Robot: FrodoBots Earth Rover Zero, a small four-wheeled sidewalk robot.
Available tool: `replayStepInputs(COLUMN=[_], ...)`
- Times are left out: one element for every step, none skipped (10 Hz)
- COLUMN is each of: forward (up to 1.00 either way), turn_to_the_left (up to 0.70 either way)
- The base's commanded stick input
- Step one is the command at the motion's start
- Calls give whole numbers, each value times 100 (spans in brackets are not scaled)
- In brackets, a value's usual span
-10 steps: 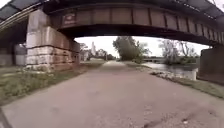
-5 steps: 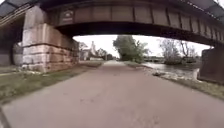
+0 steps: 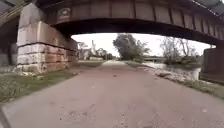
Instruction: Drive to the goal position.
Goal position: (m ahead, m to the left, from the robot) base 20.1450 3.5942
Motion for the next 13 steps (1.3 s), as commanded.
replayStepInputs(forward=[70, 70, 70, 70, 70, 70, 70, 70, 70, 70, 70, 70, 70], turn_to_the_left=[0, 0, 0, 0, 0, 0, 0, 0, 0, 0, 0, 0, 0])
